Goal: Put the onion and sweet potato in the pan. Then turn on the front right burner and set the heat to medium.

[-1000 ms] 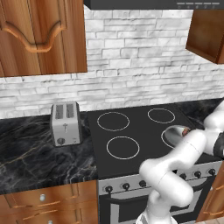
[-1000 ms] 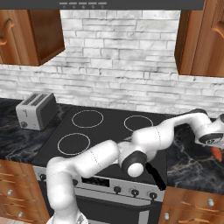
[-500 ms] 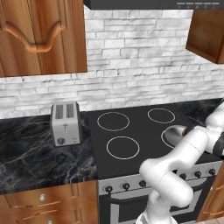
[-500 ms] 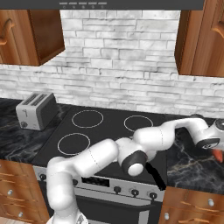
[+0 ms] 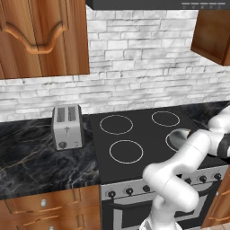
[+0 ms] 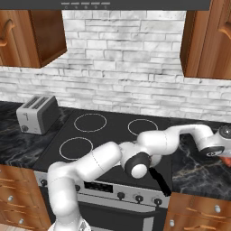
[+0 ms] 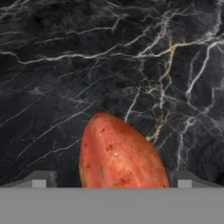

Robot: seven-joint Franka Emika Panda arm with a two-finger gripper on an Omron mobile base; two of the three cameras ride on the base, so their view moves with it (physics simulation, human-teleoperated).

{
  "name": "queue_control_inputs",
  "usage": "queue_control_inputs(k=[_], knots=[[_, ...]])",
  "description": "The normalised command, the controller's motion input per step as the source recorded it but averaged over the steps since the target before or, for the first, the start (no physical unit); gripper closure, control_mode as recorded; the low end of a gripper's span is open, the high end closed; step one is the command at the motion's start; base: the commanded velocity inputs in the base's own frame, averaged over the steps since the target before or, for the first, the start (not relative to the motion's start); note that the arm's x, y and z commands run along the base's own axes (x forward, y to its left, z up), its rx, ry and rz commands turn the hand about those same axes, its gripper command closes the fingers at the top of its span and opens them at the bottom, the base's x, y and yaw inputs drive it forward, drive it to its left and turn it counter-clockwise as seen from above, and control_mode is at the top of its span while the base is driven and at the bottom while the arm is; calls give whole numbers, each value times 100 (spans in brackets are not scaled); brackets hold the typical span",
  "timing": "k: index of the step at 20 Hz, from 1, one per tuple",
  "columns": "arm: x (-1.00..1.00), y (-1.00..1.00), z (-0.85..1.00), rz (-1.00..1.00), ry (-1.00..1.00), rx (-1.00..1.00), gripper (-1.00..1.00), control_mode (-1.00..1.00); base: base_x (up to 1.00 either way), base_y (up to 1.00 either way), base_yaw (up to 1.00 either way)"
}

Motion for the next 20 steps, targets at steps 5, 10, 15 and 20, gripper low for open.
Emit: queue_control_inputs(k=[5,10,15,20], knots=[[1,-3,0,0,1,1,100,-100,0,0,0],[-8,0,0,0,0,0,100,-100,0,0,0],[-50,12,17,0,-7,0,100,-100,0,0,0],[-57,45,44,0,-15,0,100,-100,0,0,0]])
